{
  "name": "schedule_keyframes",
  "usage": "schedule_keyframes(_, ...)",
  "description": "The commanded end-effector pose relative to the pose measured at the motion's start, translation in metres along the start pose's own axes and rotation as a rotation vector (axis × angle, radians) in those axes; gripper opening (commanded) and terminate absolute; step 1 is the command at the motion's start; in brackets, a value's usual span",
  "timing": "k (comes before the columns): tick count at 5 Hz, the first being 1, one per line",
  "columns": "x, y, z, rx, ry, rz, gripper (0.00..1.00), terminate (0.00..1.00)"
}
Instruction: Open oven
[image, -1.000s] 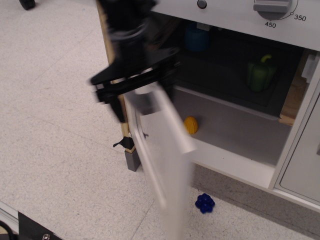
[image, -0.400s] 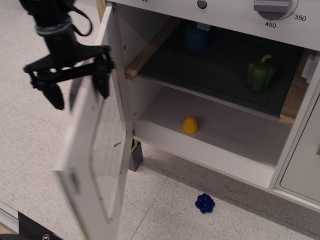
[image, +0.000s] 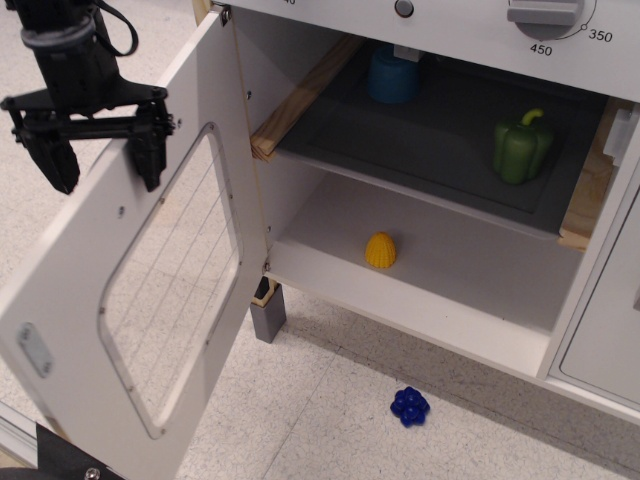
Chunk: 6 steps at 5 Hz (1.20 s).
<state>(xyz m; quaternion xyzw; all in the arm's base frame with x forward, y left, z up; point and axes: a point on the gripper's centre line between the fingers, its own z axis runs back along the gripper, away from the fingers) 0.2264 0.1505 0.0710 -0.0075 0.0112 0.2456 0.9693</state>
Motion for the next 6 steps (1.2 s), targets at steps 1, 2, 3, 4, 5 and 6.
schedule_keyframes(1,0.029,0.011,0.017,0.007,0.015,-0.111,1.0,0.0)
schedule_keyframes(2,0.029,0.011,0.017,0.007,0.015,-0.111,1.0,0.0)
schedule_keyframes(3,0.029,0.011,0.017,0.007,0.015,-0.111,1.0,0.0)
schedule_keyframes(4,0.022,-0.007,0.042,0.011,-0.002,-0.113,1.0,0.0)
schedule_keyframes(5,0.017,-0.019,0.066,-0.026,-0.01,-0.096,1.0,0.0)
schedule_keyframes(6,0.017,-0.019,0.066,-0.026,-0.01,-0.096,1.0,1.0)
